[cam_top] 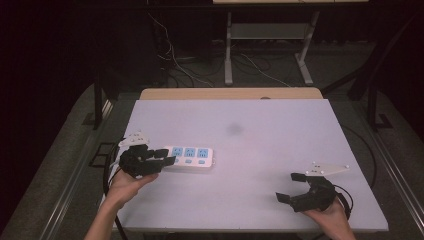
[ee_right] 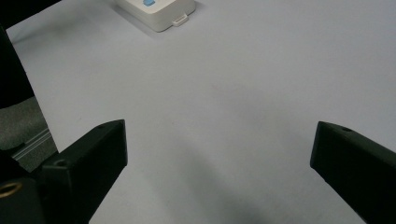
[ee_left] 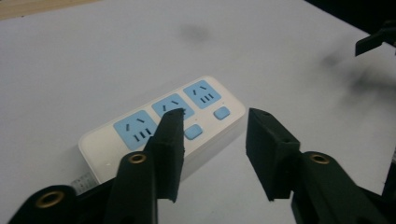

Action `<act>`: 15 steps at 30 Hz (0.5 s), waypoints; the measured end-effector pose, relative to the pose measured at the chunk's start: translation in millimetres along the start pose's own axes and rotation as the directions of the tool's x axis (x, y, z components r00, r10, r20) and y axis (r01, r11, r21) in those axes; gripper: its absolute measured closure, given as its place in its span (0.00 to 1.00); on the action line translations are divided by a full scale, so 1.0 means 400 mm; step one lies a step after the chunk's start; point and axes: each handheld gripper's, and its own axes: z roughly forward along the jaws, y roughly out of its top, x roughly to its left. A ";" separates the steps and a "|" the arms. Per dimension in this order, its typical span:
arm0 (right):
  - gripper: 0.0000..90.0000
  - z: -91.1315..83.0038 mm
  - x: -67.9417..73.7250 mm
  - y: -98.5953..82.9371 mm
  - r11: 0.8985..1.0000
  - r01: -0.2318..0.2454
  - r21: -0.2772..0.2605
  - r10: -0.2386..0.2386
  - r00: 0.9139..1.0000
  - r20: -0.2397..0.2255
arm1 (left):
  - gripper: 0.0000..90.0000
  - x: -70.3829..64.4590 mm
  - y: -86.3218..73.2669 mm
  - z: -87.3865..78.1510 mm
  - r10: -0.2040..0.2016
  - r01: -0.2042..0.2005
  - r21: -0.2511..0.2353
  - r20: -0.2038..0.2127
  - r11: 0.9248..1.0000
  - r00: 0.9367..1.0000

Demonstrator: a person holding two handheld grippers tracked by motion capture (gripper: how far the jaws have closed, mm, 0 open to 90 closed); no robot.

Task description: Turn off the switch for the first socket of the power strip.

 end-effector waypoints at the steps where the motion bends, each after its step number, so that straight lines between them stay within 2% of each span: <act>1: 0.04 0.000 0.000 0.000 1.000 0.000 0.000 0.000 1.000 0.000 | 0.57 -0.002 -0.003 -0.002 -0.006 0.006 -0.010 0.001 1.000 1.000; 6: 0.04 0.000 0.000 0.000 1.000 0.001 0.001 -0.001 1.000 0.000 | 0.38 -0.011 -0.018 -0.009 -0.023 0.024 -0.048 0.013 0.999 1.000; 9: 0.04 0.000 0.000 0.000 1.000 0.000 0.001 0.000 1.000 0.000 | 0.25 -0.018 -0.028 -0.011 -0.018 0.020 -0.058 0.036 0.998 0.999; 13: 0.04 0.000 0.000 0.000 1.000 0.001 0.000 -0.001 1.000 -0.001 | 0.10 -0.028 -0.042 -0.009 -0.032 0.036 -0.073 0.055 0.997 0.998; 15: 0.04 0.001 0.000 0.000 1.000 0.001 0.001 -0.001 1.000 -0.002 | 0.00 -0.035 -0.049 -0.004 -0.038 0.042 -0.066 0.064 0.997 0.997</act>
